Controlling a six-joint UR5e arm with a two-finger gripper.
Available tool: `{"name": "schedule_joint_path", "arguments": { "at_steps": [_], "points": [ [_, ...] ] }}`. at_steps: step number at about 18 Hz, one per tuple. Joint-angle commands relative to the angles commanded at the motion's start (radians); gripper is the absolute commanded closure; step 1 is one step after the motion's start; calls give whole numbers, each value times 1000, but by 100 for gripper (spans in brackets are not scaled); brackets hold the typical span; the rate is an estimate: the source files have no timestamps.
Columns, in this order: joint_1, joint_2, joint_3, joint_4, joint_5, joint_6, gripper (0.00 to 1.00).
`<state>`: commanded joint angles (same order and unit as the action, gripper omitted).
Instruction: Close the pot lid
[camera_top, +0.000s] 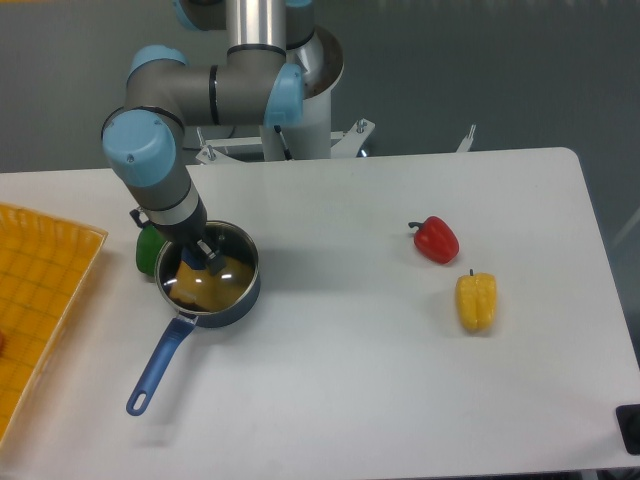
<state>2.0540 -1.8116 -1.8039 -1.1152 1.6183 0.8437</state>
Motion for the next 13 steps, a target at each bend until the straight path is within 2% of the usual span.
{"name": "schedule_joint_path", "arguments": {
  "at_steps": [2,3,7,10,13],
  "points": [
    [0,-2,2,0,-2,0,7],
    [0,-2,3,0,-2,0,1],
    [5,-3,15,-2,-6,2,0],
    [15,-3,61,-17,-11,2,0],
    [67,0,124,-40,-8,14,0]
  ]
}}
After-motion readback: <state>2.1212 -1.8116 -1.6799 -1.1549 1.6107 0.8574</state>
